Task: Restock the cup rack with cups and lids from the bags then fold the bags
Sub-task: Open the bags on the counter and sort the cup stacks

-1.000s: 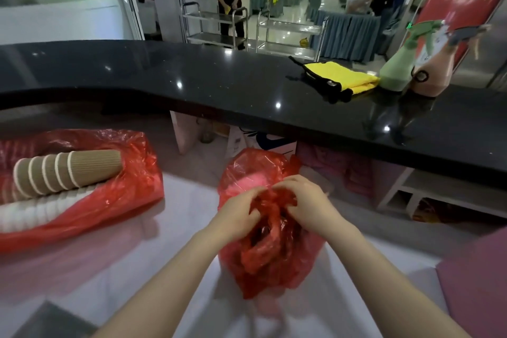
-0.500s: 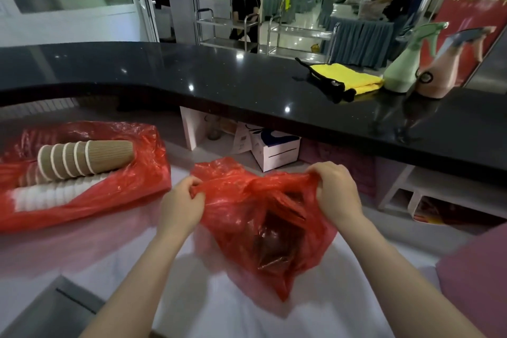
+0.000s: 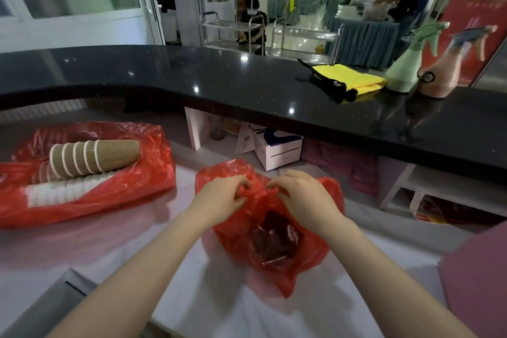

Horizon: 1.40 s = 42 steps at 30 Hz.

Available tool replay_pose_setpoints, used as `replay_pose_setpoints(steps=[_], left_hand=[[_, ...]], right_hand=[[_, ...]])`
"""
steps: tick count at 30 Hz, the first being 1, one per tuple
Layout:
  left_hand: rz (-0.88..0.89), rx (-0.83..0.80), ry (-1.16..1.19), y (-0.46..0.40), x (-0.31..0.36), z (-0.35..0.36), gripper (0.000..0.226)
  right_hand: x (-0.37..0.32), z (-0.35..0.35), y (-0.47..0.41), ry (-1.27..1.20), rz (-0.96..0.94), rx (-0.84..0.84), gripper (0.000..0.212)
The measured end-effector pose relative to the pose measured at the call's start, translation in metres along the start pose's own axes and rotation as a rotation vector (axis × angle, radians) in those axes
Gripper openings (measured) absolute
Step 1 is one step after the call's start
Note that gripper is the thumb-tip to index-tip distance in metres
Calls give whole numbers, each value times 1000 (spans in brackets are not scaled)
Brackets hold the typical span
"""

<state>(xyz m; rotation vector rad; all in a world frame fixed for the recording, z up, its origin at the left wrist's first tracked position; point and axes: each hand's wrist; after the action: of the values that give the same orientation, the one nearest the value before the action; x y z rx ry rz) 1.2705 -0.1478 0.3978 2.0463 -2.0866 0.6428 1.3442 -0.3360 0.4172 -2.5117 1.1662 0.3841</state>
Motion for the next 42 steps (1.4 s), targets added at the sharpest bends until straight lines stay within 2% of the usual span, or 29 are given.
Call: replay_pose_setpoints(steps=[2, 5, 8, 9, 11, 13, 15, 17, 19, 21, 23, 26, 29, 31, 33, 35, 38, 40, 42], left_hand=[[-60, 124, -21, 3, -10, 0, 27], [-263, 343, -27, 9, -29, -15, 27], [-385, 300, -44, 18, -37, -23, 35], [-348, 266, -63, 21, -34, -23, 43], [-134, 222, -33, 26, -21, -21, 63], [85, 199, 167, 30, -6, -20, 77], [136, 186, 343, 32, 6, -19, 83], [106, 240, 384, 33, 10, -16, 74], [51, 338, 387, 33, 10, -14, 48], [4, 443, 357, 35, 8, -15, 34], [42, 487, 306, 39, 6, -22, 35], [78, 388, 259, 38, 0, -31, 48], [37, 315, 186, 39, -1, -37, 48], [8, 294, 113, 43, -5, -40, 48], [-94, 269, 73, 48, -13, -46, 54], [-226, 219, 60, 53, -25, -53, 63], [-353, 82, 31, 63, -40, -61, 82], [-363, -14, 48, 73, -43, -65, 98], [-298, -114, 10, 82, -40, -68, 100]], right_hand=[[13, -2, 5, 1, 37, 4, 31], [33, -7, 13, 58, 158, 81, 40], [46, -9, 20, 73, 268, 154, 42], [47, -8, 22, 83, 273, 171, 40], [41, -7, 25, -5, 247, 190, 38], [27, -11, 26, -187, 184, 169, 41], [12, -17, 27, -352, 126, 103, 41], [3, -19, 29, -453, 62, 61, 28], [3, -19, 33, -444, 63, 69, 33], [9, -19, 40, -357, 106, 40, 26], [15, -18, 47, -191, 121, -31, 11], [18, -11, 55, 99, 183, -150, 25], [14, 0, 59, 294, 385, -222, 46], [12, 7, 60, 374, 530, -167, 59], [12, 11, 62, 474, 593, -83, 65], [10, 10, 66, 543, 628, -83, 64], [1, 10, 76, 575, 653, -120, 50], [-12, 11, 80, 542, 561, 26, 35], [-33, 13, 77, 400, 357, 242, 21]])
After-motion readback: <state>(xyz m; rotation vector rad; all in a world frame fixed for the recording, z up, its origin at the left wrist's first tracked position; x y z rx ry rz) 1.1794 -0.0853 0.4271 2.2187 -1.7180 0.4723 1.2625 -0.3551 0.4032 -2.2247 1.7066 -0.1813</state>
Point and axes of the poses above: each hand's wrist, its own y-axis away from the middle knuckle, its own z-axis out of the palm, x = y × z, and after that the axes turned 11 degrees about z, right-handed
